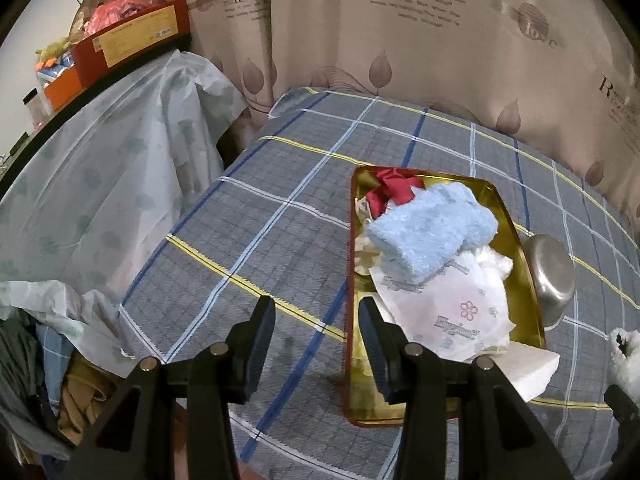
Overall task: Organize soft objects
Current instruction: 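Carry the white fluffy pad to the gold tray and open the right gripper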
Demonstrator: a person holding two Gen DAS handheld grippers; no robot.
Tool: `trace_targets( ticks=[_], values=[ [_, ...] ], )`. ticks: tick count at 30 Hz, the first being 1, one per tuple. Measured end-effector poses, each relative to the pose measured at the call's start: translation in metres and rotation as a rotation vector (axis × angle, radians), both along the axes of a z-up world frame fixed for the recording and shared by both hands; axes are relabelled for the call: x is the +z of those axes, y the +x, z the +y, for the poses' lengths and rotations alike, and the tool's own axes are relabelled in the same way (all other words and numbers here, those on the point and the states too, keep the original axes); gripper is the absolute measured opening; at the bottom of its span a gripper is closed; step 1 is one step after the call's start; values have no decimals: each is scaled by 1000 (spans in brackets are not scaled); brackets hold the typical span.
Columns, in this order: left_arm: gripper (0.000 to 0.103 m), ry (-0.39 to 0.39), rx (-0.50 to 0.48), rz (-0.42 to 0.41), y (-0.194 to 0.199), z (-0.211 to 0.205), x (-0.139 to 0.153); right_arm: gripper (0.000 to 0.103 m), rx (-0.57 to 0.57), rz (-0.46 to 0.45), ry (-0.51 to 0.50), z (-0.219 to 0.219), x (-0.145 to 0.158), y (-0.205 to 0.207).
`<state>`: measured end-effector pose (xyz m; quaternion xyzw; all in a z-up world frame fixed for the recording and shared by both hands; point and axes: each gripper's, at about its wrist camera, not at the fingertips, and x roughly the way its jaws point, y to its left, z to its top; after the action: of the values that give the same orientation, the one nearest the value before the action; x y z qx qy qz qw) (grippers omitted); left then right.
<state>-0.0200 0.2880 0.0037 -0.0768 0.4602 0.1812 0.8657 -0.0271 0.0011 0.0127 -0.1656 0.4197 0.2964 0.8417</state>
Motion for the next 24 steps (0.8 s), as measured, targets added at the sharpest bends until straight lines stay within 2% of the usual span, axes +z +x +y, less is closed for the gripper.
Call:
trace_targets(
  ticks=[7, 13, 18, 24],
  values=[
    [44, 10, 30, -5, -4, 7, 3, 37, 70, 0, 44, 41, 9, 3],
    [44, -14, 58, 1, -6, 18, 2, 36, 77, 6, 75, 76, 11, 19],
    [44, -9, 73, 11, -7, 24, -1, 37, 55, 9, 66, 108, 2, 39],
    [44, -7, 97, 34, -7, 31, -6, 37, 18, 56, 41, 136, -18, 63]
  ],
)
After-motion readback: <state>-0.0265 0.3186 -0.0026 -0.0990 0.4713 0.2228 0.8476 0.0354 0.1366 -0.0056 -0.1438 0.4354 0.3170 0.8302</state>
